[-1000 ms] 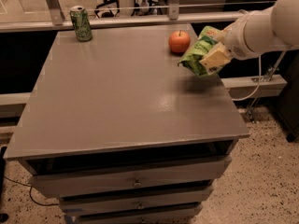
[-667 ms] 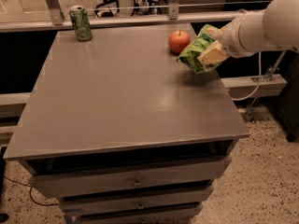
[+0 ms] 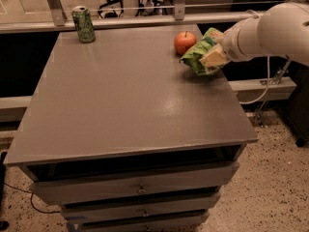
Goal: Move green rice chip bag near apple
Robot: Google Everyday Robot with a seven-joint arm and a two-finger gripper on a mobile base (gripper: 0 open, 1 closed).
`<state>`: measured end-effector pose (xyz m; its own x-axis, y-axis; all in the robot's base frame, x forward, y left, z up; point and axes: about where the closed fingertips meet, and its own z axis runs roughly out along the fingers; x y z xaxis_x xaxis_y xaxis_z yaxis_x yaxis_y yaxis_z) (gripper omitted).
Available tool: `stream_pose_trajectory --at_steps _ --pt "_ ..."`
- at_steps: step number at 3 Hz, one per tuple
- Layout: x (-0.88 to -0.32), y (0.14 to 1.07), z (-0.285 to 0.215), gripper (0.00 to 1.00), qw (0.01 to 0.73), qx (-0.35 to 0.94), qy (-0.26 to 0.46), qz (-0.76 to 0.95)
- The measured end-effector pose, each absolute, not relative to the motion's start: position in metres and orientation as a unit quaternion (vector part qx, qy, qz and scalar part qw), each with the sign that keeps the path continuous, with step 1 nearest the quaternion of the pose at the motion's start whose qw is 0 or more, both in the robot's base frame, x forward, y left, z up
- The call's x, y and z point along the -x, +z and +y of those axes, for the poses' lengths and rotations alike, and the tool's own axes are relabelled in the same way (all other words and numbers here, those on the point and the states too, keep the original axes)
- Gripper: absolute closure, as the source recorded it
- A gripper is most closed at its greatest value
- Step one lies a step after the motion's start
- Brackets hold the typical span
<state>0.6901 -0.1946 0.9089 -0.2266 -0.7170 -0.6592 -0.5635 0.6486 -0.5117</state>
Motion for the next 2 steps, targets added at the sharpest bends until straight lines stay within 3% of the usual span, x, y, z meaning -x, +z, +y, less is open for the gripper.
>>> stream_pose_trajectory --at_steps 1,2 --pt "-0.6946 0.8990 -0.1958 0.84 0.466 0.402 -0.082 0.784" --pt "-0.6989 0.8921 -0.1944 0.62 0.466 0.398 -0.080 0.786"
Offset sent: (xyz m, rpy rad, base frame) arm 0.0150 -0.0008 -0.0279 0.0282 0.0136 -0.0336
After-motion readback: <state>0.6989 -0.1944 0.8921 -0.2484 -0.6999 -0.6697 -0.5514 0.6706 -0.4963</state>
